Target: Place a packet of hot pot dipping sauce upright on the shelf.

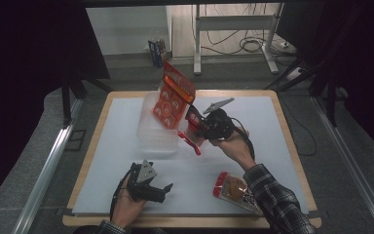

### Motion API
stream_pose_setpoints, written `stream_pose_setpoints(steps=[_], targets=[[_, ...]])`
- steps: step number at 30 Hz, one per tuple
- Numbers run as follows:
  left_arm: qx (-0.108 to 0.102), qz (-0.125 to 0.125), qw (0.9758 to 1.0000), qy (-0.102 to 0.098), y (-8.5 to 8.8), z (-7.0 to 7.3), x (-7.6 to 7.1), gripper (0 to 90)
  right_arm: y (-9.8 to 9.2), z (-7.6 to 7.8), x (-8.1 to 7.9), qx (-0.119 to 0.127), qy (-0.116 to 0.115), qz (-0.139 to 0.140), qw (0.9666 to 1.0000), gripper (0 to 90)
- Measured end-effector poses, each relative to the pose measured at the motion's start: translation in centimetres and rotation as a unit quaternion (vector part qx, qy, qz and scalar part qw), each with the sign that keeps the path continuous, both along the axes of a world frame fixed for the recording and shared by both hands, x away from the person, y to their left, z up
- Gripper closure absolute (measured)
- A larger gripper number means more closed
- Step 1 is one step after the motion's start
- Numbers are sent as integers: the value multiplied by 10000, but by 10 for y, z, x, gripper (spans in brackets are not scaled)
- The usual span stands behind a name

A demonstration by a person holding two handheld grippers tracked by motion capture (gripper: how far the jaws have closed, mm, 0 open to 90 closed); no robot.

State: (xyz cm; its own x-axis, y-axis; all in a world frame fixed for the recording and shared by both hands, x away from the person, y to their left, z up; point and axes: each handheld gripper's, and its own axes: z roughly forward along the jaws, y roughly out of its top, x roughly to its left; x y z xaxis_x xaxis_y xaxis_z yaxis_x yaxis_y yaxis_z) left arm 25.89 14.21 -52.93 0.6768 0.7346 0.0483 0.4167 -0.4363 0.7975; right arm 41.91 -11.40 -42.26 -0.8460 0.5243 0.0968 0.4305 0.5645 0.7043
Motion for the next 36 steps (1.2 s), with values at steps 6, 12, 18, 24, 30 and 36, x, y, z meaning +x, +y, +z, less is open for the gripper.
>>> stream_pose_setpoints(steps=[6,12,18,24,30,36], targets=[[-1,0,10000,-10,1,0,0,0,15,3,6,-219,-75,204,9995,704],[16,-18,10000,-9,1,1,0,0,29,5,12,-447,-124,337,9984,704],[19,-21,10000,-4,1,1,0,0,43,5,18,-627,-211,415,9969,705],[22,-29,10000,2,1,1,0,0,54,9,21,-671,-304,475,9962,707],[29,-38,10000,2,2,1,0,0,61,11,21,-647,-361,481,9961,712],[27,-32,10000,7,2,1,0,0,58,22,16,-605,-424,520,9959,716]])
